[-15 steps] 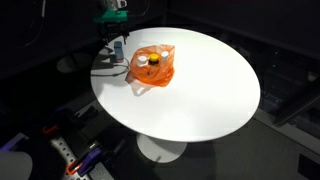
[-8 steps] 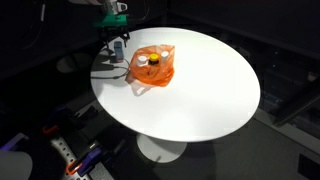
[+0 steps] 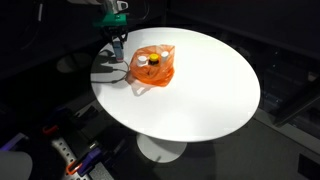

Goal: Put the blue box in the plastic bag

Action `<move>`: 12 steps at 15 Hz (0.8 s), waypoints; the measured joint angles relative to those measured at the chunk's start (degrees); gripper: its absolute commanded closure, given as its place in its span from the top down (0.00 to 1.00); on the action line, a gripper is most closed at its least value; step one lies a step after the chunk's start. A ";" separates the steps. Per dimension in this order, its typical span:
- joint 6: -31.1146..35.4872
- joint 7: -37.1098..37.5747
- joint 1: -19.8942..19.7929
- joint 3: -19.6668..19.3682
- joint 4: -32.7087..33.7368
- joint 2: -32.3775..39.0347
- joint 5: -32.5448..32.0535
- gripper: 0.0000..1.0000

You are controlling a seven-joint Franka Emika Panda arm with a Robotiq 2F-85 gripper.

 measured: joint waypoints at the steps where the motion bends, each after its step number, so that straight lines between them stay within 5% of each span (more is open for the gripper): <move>1: 0.08 0.18 0.00 -0.16 -0.58 -0.81 -0.01 0.19; 12: 0.09 2.67 -2.21 -1.42 -10.61 -15.47 -0.04 0.19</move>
